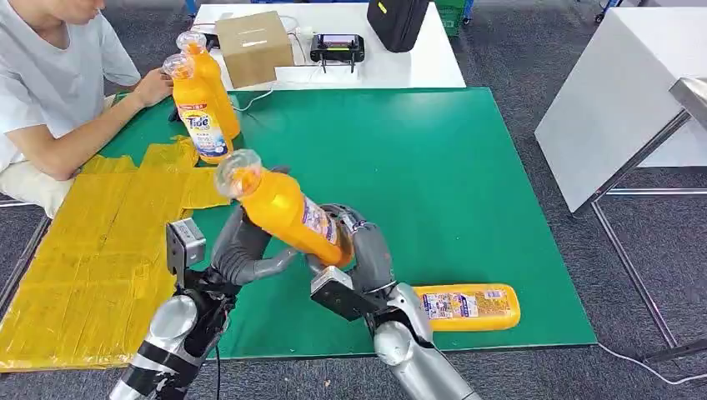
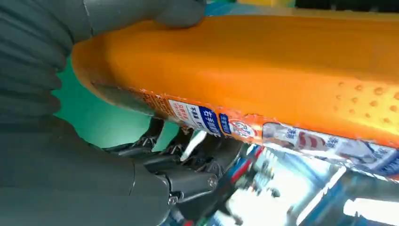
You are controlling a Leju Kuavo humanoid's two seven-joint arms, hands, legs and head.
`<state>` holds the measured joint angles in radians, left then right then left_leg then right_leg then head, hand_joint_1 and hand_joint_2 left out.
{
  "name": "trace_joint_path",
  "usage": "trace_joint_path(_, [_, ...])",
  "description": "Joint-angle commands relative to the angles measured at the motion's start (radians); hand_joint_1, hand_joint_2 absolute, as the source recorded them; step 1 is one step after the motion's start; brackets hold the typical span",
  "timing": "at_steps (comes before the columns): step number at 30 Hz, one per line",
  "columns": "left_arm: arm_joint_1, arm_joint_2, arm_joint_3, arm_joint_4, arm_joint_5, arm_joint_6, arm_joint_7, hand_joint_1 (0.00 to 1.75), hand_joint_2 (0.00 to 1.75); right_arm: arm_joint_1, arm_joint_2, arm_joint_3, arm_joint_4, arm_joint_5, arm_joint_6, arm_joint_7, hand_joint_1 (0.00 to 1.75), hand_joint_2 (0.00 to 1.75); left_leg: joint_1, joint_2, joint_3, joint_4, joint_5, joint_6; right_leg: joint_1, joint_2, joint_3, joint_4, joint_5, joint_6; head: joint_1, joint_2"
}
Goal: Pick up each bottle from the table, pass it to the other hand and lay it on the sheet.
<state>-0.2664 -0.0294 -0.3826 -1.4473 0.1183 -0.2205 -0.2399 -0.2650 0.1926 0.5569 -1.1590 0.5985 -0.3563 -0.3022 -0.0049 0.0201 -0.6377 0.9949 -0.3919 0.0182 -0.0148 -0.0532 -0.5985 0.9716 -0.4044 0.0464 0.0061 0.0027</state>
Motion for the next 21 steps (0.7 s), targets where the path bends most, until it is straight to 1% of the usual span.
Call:
trace_joint_path(1, [-0.075, 0.011, -0.020, 0.116, 0.016, 0.025, 0.011, 0.00, 1.75, -0.073, -0.005, 0.110, 0.151, 0.045, -0.006, 0.020, 1.71, 1.75, 0.000, -0.001, 0.003, -0.001, -0.001, -0.001, 0.000, 0.002, 0.003, -0.001, -0.001, -0.001, 0.000, 0.000])
trace_joint_path(2, [-0.074, 0.008, -0.017, 0.119, 0.012, 0.035, 0.010, 0.00, 1.75, -0.074, -0.006, 0.115, 0.155, 0.046, -0.004, 0.024, 1.73, 1.75, 0.001, -0.001, 0.005, 0.000, -0.002, -0.001, 0.001, 0.004, 0.006, -0.001, -0.002, -0.002, 0.000, 0.000])
trace_joint_path(4, [-0.075, 0.001, -0.011, 0.120, 0.000, 0.061, 0.005, 0.00, 1.75, -0.078, -0.007, 0.123, 0.168, 0.050, -0.005, 0.032, 1.71, 1.75, 0.001, -0.001, 0.004, -0.001, -0.001, -0.001, 0.000, 0.003, 0.005, -0.001, -0.001, -0.001, -0.001, 0.000])
trace_joint_path(5, [-0.073, -0.003, -0.006, 0.118, -0.010, 0.085, 0.004, 0.00, 1.75, -0.079, -0.008, 0.126, 0.170, 0.049, -0.007, 0.033, 1.71, 1.75, 0.002, -0.001, 0.008, 0.000, -0.003, -0.002, 0.001, 0.005, 0.008, -0.001, -0.003, -0.002, 0.000, 0.000])
trace_joint_path(6, [-0.071, -0.011, 0.002, 0.117, -0.017, 0.110, 0.004, 0.00, 1.75, -0.078, -0.009, 0.127, 0.170, 0.048, -0.009, 0.035, 1.69, 1.75, 0.001, -0.002, 0.004, 0.000, -0.002, -0.001, 0.000, 0.003, 0.005, -0.001, -0.001, -0.001, 0.000, 0.000])
trace_joint_path(7, [-0.067, -0.022, 0.011, 0.111, -0.031, 0.146, -0.001, 0.00, 1.75, -0.078, -0.010, 0.126, 0.172, 0.047, -0.012, 0.038, 1.69, 1.75, 0.002, -0.002, 0.006, 0.000, -0.002, -0.002, 0.000, 0.004, 0.007, -0.001, -0.002, -0.002, 0.000, 0.000])
trace_joint_path(8, [-0.066, -0.029, 0.017, 0.111, -0.023, 0.153, 0.001, 0.00, 1.75, -0.079, -0.011, 0.126, 0.173, 0.047, -0.011, 0.038, 1.71, 1.75, 0.001, -0.002, 0.004, 0.000, -0.001, -0.001, 0.000, 0.003, 0.005, -0.001, -0.001, -0.001, 0.000, 0.000])
trace_joint_path(9, [-0.066, -0.032, 0.022, 0.111, -0.018, 0.162, 0.003, 0.03, 1.75, -0.080, -0.011, 0.127, 0.176, 0.046, -0.011, 0.039, 1.71, 1.75, 0.002, -0.002, 0.006, 0.000, -0.003, -0.002, 0.001, 0.003, 0.007, -0.001, -0.002, -0.002, 0.000, 0.000])
trace_joint_path(10, [-0.066, -0.034, 0.026, 0.110, -0.020, 0.178, 0.001, 1.43, 1.75, -0.082, -0.011, 0.127, 0.179, 0.046, -0.013, 0.039, 1.71, 1.75, 0.001, -0.002, 0.003, 0.000, -0.001, -0.001, 0.000, 0.002, 0.004, -0.001, -0.001, -0.001, 0.000, 0.000])
trace_joint_path(11, [-0.066, -0.034, 0.026, 0.110, -0.020, 0.178, 0.001, 1.43, 1.75, -0.082, -0.011, 0.127, 0.179, 0.046, -0.013, 0.039, 1.71, 1.75, 0.002, -0.002, 0.005, 0.000, -0.002, -0.001, 0.001, 0.003, 0.006, -0.001, -0.002, -0.002, 0.000, 0.000])
trace_joint_path(12, [-0.066, -0.034, 0.026, 0.110, -0.020, 0.178, 0.001, 1.43, 1.75, -0.082, -0.011, 0.127, 0.179, 0.046, -0.013, 0.039, 1.71, 1.75, 0.001, -0.002, 0.003, 0.000, -0.001, -0.001, 0.000, 0.002, 0.004, -0.001, -0.001, -0.001, 0.000, 0.000])
trace_joint_path(13, [-0.066, -0.034, 0.026, 0.110, -0.020, 0.178, 0.001, 1.50, 1.75, -0.082, -0.011, 0.127, 0.179, 0.046, -0.013, 0.039, 1.71, 1.75, 0.002, -0.002, 0.005, 0.000, -0.002, -0.002, 0.001, 0.003, 0.006, -0.001, -0.002, -0.002, 0.000, 0.000])
trace_joint_path(14, [-0.068, -0.033, 0.028, 0.112, -0.016, 0.181, 0.000, 1.75, 1.75, -0.085, -0.011, 0.128, 0.183, 0.046, -0.010, 0.039, 1.73, 1.75, 0.001, -0.002, 0.005, 0.000, -0.002, -0.001, 0.001, 0.003, 0.006, -0.001, -0.002, -0.002, 0.000, 0.000])
trace_joint_path(16, [-0.067, -0.033, 0.028, 0.112, -0.015, 0.182, -0.001, 1.75, 1.75, -0.086, -0.011, 0.129, 0.186, 0.046, -0.008, 0.039, 1.75, 1.75, 0.001, -0.002, 0.004, 0.000, -0.001, -0.001, 0.000, 0.003, 0.005, -0.001, -0.001, -0.001, -0.001, 0.000])
trace_joint_path(17, [-0.065, -0.032, 0.028, 0.110, -0.013, 0.184, -0.002, 1.75, 1.75, -0.087, -0.010, 0.130, 0.188, 0.045, -0.008, 0.039, 1.71, 1.75, 0.001, -0.002, 0.002, -0.001, -0.001, -0.001, 0.000, 0.001, 0.003, -0.001, -0.001, -0.001, 0.000, 0.000])
trace_joint_path(18, [-0.065, -0.033, 0.028, 0.111, -0.013, 0.184, -0.002, 1.75, 1.75, -0.087, -0.010, 0.130, 0.188, 0.045, -0.008, 0.039, 1.71, 1.75, 0.002, -0.002, 0.005, 0.000, -0.002, -0.001, 0.001, 0.003, 0.006, -0.001, -0.002, -0.002, 0.000, 0.000])
trace_joint_path(20, [-0.064, -0.033, 0.028, 0.113, -0.012, 0.187, -0.003, 1.75, 1.75, -0.087, -0.011, 0.129, 0.189, 0.043, -0.008, 0.039, 1.73, 1.75, 0.001, -0.002, 0.003, -0.001, -0.001, -0.001, 0.000, 0.002, 0.004, -0.001, -0.001, -0.001, 0.000, 0.000])
trace_joint_path(21, [-0.064, -0.034, 0.028, 0.114, -0.011, 0.188, -0.004, 1.75, 1.75, -0.087, -0.011, 0.129, 0.190, 0.042, -0.009, 0.039, 1.69, 1.75, 0.002, -0.002, 0.005, 0.000, -0.002, -0.001, 0.001, 0.003, 0.006, -0.001, -0.002, -0.002, 0.000, 0.000])
